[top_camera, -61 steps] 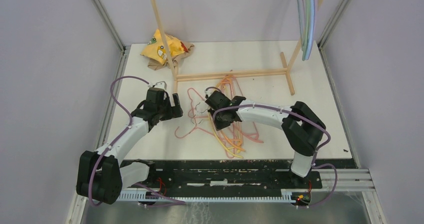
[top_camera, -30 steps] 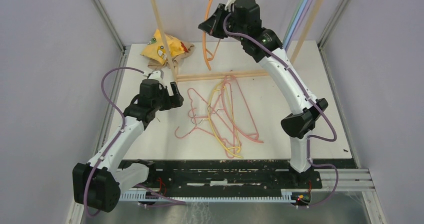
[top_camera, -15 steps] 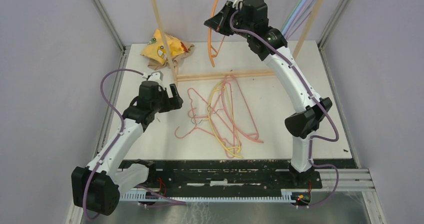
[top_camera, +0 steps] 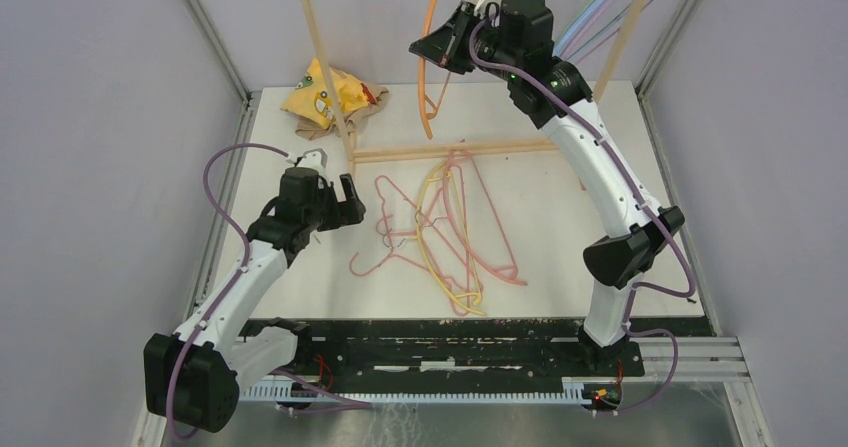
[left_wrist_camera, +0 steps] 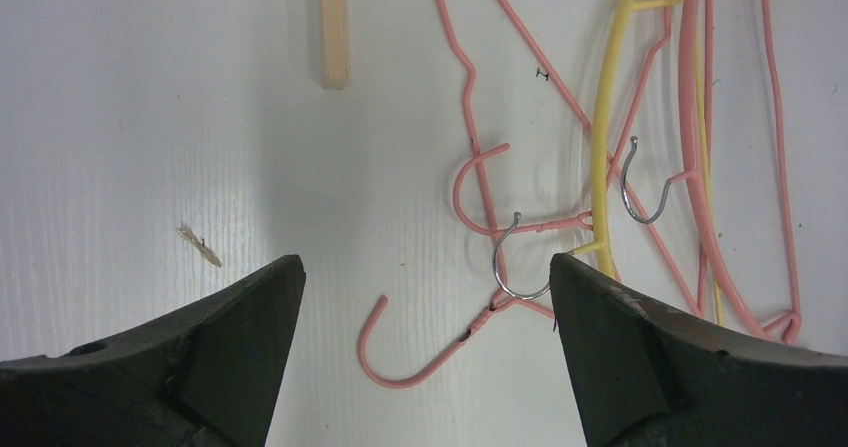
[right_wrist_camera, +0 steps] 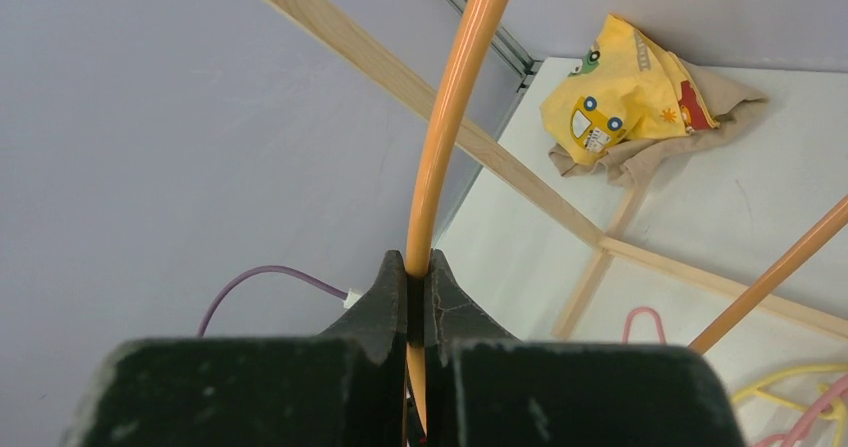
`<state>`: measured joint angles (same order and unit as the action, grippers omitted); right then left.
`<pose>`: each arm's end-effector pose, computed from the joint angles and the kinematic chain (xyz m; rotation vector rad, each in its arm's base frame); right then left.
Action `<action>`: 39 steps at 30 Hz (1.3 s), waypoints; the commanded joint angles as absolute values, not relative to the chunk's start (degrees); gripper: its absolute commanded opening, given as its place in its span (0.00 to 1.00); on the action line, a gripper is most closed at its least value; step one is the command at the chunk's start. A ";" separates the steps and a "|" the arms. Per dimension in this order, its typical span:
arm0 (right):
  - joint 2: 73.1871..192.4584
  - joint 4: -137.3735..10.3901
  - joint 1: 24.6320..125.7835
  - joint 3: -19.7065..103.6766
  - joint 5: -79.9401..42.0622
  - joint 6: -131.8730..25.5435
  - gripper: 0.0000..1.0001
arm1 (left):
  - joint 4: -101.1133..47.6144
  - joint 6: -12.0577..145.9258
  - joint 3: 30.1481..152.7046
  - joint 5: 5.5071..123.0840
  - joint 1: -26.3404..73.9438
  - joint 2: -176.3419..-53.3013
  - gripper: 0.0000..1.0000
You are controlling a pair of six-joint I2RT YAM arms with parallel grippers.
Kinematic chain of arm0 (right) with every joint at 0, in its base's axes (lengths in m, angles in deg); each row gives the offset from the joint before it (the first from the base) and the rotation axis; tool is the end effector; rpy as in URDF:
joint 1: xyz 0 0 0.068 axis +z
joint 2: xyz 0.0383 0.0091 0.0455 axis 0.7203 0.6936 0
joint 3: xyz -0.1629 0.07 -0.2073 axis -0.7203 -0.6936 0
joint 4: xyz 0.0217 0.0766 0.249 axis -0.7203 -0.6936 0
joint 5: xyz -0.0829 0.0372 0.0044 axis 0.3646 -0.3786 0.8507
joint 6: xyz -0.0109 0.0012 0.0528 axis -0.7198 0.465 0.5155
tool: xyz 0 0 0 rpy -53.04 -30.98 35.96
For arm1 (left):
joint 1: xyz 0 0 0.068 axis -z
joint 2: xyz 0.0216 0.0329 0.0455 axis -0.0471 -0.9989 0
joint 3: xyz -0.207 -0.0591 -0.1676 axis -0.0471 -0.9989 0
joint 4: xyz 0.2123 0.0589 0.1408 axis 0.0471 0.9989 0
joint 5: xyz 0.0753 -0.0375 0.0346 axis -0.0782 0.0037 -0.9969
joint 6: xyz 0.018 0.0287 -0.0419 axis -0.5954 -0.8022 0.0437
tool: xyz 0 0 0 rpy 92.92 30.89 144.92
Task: Organize the hangers
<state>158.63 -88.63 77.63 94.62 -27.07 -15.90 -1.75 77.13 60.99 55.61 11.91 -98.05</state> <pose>0.3451 0.2232 0.5031 -0.0329 1.7945 1.2063 0.2118 -0.0549 0.2551 -0.1469 2.2819 -0.3264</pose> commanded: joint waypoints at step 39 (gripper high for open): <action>144.52 -86.06 57.48 78.49 -17.77 -14.01 0.06 | -2.48 73.64 60.24 54.76 12.06 -97.68 0.99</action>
